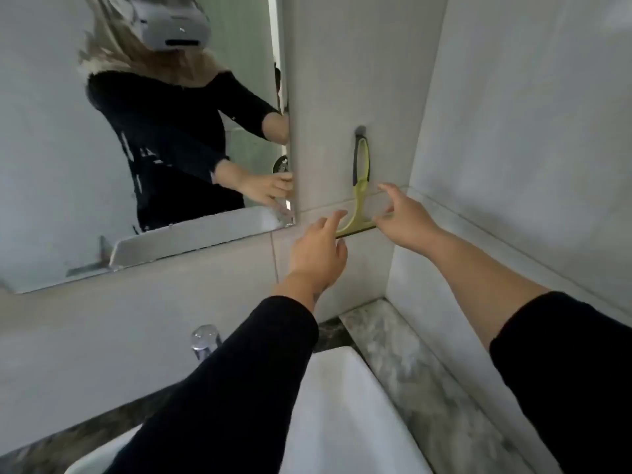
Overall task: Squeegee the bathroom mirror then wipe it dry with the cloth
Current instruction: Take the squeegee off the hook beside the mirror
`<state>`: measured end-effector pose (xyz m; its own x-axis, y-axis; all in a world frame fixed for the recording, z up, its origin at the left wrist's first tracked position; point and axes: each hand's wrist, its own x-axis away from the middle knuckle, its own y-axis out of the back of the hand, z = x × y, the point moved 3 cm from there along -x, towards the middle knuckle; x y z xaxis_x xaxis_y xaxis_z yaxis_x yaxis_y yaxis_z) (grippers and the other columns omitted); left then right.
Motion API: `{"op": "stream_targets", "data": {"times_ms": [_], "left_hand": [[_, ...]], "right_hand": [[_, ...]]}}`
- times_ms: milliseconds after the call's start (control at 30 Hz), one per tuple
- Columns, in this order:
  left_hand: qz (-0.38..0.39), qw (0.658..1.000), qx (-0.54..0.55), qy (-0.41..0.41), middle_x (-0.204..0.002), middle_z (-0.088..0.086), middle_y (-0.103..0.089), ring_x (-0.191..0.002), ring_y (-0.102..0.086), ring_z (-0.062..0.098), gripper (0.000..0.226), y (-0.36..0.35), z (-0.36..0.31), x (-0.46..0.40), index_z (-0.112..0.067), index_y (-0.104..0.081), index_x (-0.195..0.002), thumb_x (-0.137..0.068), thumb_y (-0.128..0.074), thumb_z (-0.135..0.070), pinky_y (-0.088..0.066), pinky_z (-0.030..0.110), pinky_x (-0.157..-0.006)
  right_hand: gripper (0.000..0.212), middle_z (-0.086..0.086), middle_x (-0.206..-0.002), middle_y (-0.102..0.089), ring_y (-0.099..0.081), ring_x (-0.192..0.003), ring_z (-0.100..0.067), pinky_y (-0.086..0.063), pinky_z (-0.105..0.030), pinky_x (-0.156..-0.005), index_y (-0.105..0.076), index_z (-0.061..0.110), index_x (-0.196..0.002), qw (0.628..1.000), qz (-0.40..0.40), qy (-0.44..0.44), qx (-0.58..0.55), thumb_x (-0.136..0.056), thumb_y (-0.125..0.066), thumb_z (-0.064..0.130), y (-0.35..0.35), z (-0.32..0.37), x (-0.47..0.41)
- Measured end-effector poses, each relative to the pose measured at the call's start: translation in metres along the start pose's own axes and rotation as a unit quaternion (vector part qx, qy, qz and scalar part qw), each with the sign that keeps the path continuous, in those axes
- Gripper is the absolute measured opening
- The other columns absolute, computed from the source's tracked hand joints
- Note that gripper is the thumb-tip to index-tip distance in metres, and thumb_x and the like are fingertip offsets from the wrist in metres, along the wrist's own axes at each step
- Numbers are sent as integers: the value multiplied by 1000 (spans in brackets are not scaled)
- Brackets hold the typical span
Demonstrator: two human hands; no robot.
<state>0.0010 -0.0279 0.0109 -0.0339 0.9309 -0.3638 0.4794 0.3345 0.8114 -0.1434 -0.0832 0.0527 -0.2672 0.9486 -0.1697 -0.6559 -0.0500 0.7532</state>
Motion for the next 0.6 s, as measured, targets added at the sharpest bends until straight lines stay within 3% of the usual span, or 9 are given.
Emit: {"op": "stream_targets", "data": {"times_ms": [67,133,300,467,600], "left_hand": [[-29,999,24,13,-138,7,-46,-120,-47,28,56,-16,-1,-16,-24,-31,-144,-91,-47,-14,-46,42,-89],[-68,996,51,14,-138,9,-45,-121,-46,28,61,-36,-2,-29,-21,-30,-144,-88,-48,-7,-47,42,-90],[-121,986,107,49,-133,9,-47,-117,-48,28,65,-77,-6,-52,-19,-23,-146,-88,-49,-6,-50,49,-81],[-163,977,124,56,-131,8,-46,-108,-55,30,65,-93,-2,-55,-20,-24,-146,-89,-51,-7,-51,50,-80],[-183,975,113,49,-124,7,-53,-97,-60,29,59,-85,-3,-48,-18,-32,-142,-88,-53,-8,-52,47,-74]], "right_hand": [[66,-11,-137,-48,-53,-117,-29,-43,-32,-88,-23,31,-148,999,-30,9,-39,-92,-57,22,-1,-4,-19],[71,-11,-137,-48,-53,-118,-27,-43,-30,-90,-20,32,-149,995,-62,23,-73,-91,-60,23,-6,-6,-38],[76,-6,-119,-58,-57,-95,-19,-47,-33,-89,-27,30,-144,974,-143,70,-162,-82,-69,17,-20,-6,-75],[76,-3,-110,-61,-61,-93,-24,-50,-41,-88,-32,31,-138,966,-169,88,-178,-77,-71,9,-32,-6,-87],[71,8,-85,-51,-54,-71,-15,-48,-31,-70,-35,29,-134,964,-190,80,-166,-75,-68,7,-26,0,-80]]}}
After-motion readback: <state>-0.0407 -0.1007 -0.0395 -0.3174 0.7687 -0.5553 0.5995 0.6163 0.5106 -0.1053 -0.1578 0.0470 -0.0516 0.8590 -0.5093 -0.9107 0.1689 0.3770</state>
